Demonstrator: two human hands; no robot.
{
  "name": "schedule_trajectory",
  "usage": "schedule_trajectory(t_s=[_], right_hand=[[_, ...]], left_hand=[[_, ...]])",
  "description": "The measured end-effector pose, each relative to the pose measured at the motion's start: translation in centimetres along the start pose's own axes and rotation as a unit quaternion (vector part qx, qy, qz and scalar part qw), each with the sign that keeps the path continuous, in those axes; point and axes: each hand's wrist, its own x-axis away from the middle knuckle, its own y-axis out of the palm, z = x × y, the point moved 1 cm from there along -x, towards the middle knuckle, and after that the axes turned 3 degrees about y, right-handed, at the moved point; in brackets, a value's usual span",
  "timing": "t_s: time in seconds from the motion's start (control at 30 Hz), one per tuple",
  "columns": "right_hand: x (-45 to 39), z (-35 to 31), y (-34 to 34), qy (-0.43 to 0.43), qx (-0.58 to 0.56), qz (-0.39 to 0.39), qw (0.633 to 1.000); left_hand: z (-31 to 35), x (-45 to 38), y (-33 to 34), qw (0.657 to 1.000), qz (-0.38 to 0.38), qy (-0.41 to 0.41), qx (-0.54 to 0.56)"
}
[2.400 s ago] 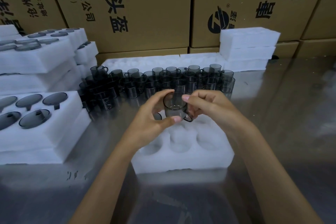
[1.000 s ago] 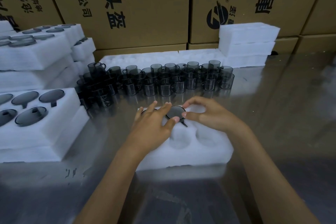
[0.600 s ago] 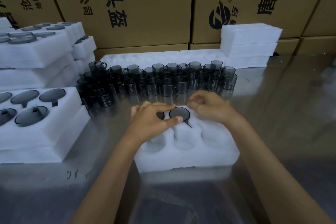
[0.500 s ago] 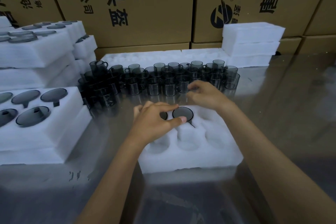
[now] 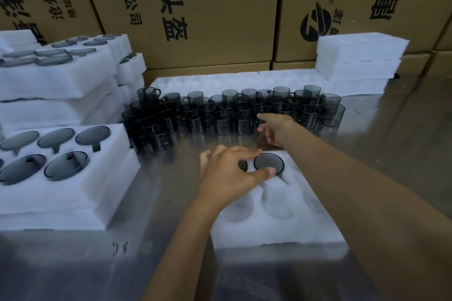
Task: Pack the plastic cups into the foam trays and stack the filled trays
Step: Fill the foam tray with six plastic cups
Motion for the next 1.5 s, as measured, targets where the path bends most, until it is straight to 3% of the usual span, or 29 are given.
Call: schedule_trajectory(t_s=[0.33,0.47,0.57,0.63,0.8,0.93,1.03,1.2,1.4,1.5], right_hand=[[0.3,0.1,-0.8,-0.018,-0.051,-0.03,0.998],[3.8,0.0,-3.8,-0.121,0.033,-0.017,0.992],[8.4,0.5,-5.5,-0.213,0.094,-0.044,0.972],[11.6,1.5,-6.3,-0.268,0.1,-0.081,0.955],[16.9,4.6,-7.7,-0.318,0.079,-0.143,0.934],[17.4,6.4,-9.2,-0.366,0.054,-0.1,0.924],[16.9,7.2,-10.8,-0.362,0.022,-0.101,0.926],[15.5,7.8,-14.1,-0.331,-0.065,-0.136,0.932],[14.0,8.6,-14.3,-0.284,-0.058,-0.119,0.95],[13.6,9.0,-14.1,-0.281,-0.071,-0.115,0.95]], left_hand=[[0.0,0.0,-0.1,1.0,-0.001,0.006,-0.011],[0.2,0.3,-0.2,1.0,0.019,0.015,0.008],[0.3,0.6,-0.7,0.984,0.107,0.004,0.145],[0.5,0.8,-1.1,0.973,0.152,0.004,0.172],[1.7,1.5,-1.7,0.974,0.179,0.067,0.124],[3.1,1.9,-1.9,0.966,0.213,0.142,0.037],[4.6,1.9,-1.2,0.961,0.219,0.161,0.046],[7.3,0.4,1.5,0.982,0.117,0.107,0.1],[6.7,-0.6,3.1,0.994,0.021,0.054,0.09],[6.6,-0.8,3.4,0.994,0.008,0.036,0.103]])
